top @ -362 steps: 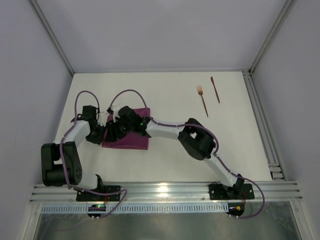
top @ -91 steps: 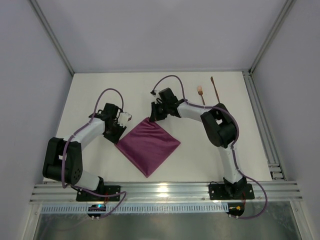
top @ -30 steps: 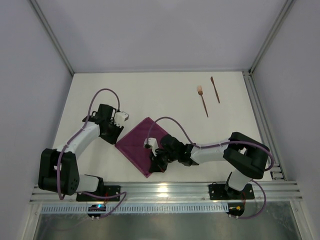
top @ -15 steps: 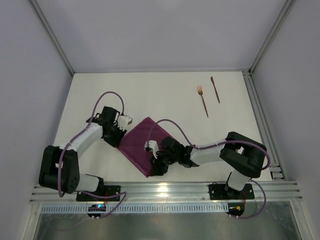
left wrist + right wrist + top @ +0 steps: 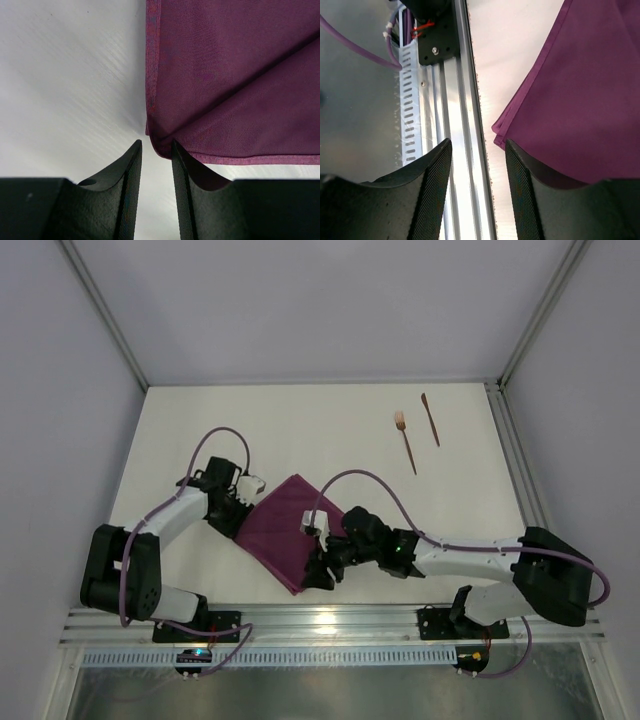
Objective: Fold the napkin into a case and place the utensils inside
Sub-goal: Fold the top corner of the square-folded napkin at the center of the board, then smooth out the upper triangle-folded napkin at the center of the board, then pick up the upper triangle-folded napkin from the center of the board.
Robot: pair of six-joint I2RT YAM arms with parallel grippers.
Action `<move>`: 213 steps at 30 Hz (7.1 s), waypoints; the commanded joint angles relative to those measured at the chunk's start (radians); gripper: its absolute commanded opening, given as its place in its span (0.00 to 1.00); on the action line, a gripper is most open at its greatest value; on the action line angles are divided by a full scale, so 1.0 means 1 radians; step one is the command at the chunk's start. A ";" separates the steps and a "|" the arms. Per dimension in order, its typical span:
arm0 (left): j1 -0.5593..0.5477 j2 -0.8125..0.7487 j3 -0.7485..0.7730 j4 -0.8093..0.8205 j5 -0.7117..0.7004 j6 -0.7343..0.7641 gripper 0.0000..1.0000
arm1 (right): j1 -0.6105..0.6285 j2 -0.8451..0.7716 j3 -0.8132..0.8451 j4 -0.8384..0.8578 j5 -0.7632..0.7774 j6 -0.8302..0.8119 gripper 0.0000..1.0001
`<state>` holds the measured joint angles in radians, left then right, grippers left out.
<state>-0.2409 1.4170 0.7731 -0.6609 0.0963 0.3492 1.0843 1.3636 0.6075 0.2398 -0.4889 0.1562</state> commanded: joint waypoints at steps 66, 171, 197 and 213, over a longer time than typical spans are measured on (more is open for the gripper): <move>-0.001 -0.105 -0.008 0.055 -0.041 0.039 0.38 | 0.203 0.296 0.202 -0.039 0.311 -0.040 0.04; -0.371 -0.495 -0.322 0.507 0.508 0.579 0.83 | -0.032 0.085 0.017 0.067 0.302 0.126 0.04; -0.406 -0.208 -0.337 0.584 0.346 0.717 0.47 | -0.081 0.034 0.011 0.093 0.225 0.089 0.04; -0.405 -0.297 -0.316 0.552 0.356 0.596 0.00 | -0.103 0.017 -0.014 0.110 0.185 -0.001 0.13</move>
<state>-0.6422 1.1282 0.4202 -0.1085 0.4377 0.9737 0.9844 1.4220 0.5953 0.3016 -0.2897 0.2077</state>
